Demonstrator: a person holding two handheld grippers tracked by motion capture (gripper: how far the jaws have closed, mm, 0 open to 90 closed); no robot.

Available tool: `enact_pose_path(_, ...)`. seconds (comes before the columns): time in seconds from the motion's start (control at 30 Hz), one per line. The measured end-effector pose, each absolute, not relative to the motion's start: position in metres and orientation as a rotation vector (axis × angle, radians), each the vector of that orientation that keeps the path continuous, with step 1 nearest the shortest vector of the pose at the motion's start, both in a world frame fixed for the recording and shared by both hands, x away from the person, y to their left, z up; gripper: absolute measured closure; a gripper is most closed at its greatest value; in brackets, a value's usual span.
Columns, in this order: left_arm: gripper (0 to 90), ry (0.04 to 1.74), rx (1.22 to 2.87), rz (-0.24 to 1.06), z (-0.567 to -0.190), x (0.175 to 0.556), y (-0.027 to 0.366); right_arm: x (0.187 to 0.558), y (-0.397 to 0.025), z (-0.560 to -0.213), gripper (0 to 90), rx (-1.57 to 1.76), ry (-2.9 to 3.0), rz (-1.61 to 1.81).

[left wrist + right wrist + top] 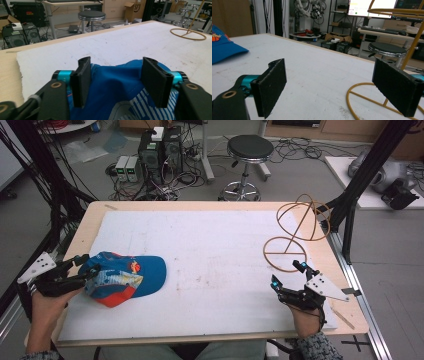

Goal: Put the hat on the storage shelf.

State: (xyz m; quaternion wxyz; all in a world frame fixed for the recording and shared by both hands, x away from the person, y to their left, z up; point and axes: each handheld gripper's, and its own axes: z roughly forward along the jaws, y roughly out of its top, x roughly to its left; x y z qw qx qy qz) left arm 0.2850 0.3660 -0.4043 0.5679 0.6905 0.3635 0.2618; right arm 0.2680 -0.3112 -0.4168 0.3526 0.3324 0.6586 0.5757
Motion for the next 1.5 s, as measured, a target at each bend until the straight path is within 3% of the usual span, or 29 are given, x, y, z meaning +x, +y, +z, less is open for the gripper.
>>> enact_pose_path(0.27,73.6,0.819,1.670,0.606,-0.403,0.282,0.360,0.268,-0.311,-0.417,11.5,0.856,1.706,1.487)
enact_pose_path(0.5,85.8,0.796,1.648,0.574,-0.394,0.282,0.349,0.268,-0.311,-0.417,11.4,0.867,1.712,1.488)
enact_pose_path(1.03,87.8,0.719,1.575,0.610,-0.350,0.286,0.318,0.268,-0.311,-0.417,11.4,0.862,1.706,1.489)
enact_pose_path(1.5,87.9,0.661,1.573,0.652,-0.291,0.309,0.293,0.269,-0.312,-0.417,11.4,0.865,1.710,1.499)
